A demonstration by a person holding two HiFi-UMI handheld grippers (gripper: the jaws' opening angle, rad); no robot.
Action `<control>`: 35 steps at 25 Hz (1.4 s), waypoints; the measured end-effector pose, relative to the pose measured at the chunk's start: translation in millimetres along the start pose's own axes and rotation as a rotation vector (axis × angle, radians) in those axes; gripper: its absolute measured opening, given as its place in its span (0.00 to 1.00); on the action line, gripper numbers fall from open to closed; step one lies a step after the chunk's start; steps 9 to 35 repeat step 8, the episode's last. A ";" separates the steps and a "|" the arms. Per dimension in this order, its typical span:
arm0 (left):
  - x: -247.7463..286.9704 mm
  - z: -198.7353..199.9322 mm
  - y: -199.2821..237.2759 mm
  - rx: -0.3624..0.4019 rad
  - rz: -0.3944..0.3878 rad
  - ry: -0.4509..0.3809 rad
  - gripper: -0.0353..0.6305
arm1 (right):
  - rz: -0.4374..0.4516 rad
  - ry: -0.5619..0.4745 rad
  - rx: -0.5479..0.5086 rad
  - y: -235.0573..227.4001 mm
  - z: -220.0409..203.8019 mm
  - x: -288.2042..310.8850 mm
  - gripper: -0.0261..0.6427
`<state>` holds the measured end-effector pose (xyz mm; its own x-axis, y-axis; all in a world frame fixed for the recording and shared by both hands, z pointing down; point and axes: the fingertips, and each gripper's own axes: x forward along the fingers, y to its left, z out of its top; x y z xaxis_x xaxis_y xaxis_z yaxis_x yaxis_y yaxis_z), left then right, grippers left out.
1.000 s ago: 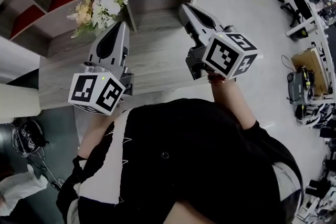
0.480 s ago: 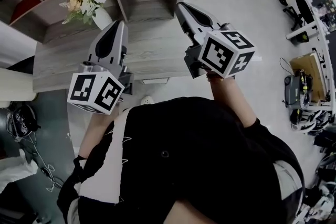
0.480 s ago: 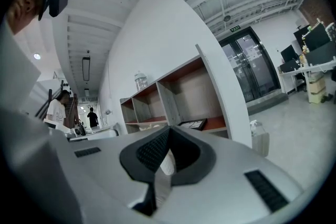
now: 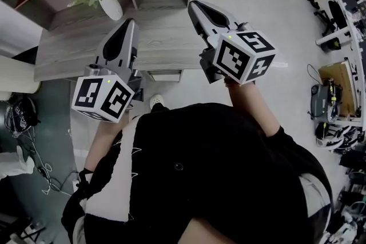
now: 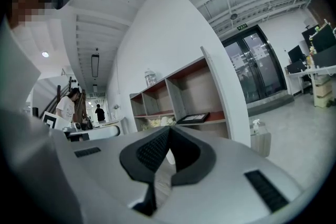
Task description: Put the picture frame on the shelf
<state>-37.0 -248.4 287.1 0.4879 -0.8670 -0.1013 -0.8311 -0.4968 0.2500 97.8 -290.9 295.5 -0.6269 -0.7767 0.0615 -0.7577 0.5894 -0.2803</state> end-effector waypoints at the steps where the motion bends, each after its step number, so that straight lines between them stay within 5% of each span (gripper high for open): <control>1: -3.5 -1.0 -3.4 0.001 0.005 0.000 0.07 | 0.006 0.003 -0.003 1.9 -1.4 -3.6 0.05; 35: -21.4 -9.6 -17.9 -0.005 0.030 -0.002 0.07 | 0.027 0.027 -0.023 9.5 -14.5 -21.5 0.05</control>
